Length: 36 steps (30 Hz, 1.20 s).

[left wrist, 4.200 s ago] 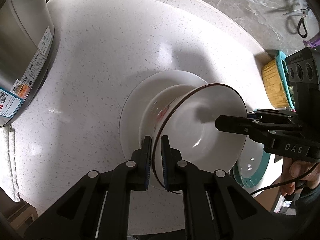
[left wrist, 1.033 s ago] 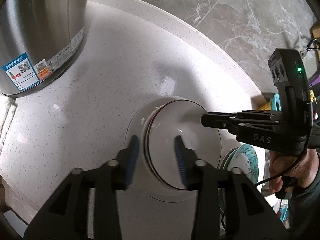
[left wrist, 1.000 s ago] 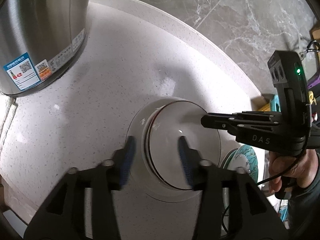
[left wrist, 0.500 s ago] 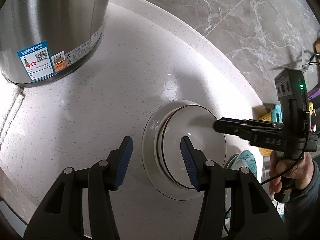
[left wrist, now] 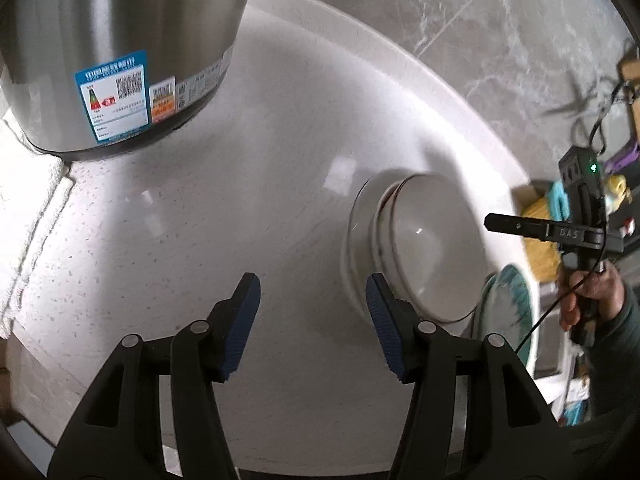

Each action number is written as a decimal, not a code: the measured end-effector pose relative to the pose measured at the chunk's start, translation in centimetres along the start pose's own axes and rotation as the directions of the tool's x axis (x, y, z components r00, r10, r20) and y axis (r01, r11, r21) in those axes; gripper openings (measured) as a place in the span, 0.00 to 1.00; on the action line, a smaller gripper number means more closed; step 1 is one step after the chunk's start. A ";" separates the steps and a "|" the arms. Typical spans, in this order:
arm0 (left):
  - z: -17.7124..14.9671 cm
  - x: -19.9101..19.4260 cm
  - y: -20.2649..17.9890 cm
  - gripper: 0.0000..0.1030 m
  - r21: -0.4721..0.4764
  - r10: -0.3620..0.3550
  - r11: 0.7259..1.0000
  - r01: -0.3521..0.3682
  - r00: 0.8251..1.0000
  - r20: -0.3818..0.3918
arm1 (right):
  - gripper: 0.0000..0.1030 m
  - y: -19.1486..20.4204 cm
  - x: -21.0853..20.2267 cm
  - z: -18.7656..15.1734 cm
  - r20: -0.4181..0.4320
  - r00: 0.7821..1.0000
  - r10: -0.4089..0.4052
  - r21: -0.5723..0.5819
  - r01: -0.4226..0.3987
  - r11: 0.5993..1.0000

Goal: Organize plates and bowls
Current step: 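Close the left tool on the white plate stack rim while the right tool grips it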

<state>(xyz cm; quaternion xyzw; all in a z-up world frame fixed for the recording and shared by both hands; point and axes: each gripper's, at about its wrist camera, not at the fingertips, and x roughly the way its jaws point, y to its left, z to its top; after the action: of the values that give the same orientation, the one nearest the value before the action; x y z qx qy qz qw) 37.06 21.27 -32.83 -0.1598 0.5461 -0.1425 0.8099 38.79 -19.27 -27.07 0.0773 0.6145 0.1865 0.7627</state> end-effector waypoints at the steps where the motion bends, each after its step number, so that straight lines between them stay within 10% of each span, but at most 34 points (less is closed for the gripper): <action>1: 0.0 0.4 -0.1 0.52 0.006 -0.001 1.000 0.001 1.000 -0.014 | 0.59 0.0 0.6 -0.2 -0.014 1.000 0.003 0.001 -0.003 1.000; 30: 1.9 8.6 -2.9 0.51 0.036 0.083 0.996 -0.079 0.986 -0.147 | 0.45 2.2 5.4 -0.5 -0.068 0.998 0.015 -0.039 -0.018 0.999; 36: 2.3 9.7 -3.6 0.15 0.036 0.009 0.999 -0.004 0.993 -0.118 | 0.36 2.2 6.0 -0.5 -0.056 0.996 0.073 -0.042 -0.076 0.996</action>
<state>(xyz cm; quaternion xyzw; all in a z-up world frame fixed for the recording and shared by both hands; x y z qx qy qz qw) 42.51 14.29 -38.62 -0.1346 0.5909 -0.1589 0.7794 38.97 -15.04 -31.89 0.0783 0.6273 0.2304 0.7398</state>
